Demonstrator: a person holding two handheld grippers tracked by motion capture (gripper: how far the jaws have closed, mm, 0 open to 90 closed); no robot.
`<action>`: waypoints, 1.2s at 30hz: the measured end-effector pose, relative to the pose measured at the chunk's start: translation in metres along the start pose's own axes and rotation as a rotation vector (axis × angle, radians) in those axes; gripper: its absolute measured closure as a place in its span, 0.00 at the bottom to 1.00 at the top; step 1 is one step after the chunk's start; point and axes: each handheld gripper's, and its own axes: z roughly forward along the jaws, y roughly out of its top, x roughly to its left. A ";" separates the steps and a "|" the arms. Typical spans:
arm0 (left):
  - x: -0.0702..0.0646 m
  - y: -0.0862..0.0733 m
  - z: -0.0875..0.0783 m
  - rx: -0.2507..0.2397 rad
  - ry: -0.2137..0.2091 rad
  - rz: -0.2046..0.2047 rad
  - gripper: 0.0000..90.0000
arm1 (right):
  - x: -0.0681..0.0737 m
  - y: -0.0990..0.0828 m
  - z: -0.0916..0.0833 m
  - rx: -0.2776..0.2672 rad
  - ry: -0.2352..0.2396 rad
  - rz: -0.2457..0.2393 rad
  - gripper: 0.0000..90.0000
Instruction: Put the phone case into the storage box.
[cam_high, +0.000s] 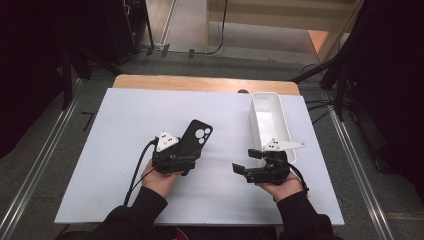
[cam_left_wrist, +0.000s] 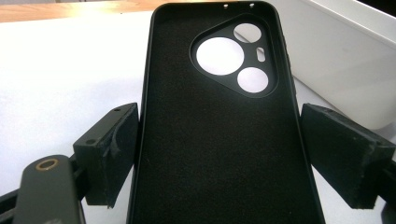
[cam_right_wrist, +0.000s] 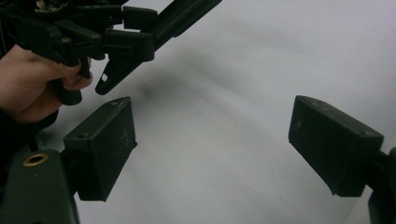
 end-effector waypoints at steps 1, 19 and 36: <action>0.000 0.000 0.000 -0.001 0.001 0.001 0.16 | 0.000 0.001 0.001 0.001 0.003 0.000 0.15; -0.006 -0.004 -0.003 -0.053 0.014 -0.021 0.16 | 0.004 0.027 0.018 -0.001 0.024 0.038 0.15; -0.020 -0.011 -0.002 -0.087 0.011 -0.021 0.16 | 0.003 0.047 0.034 0.000 0.031 0.059 0.15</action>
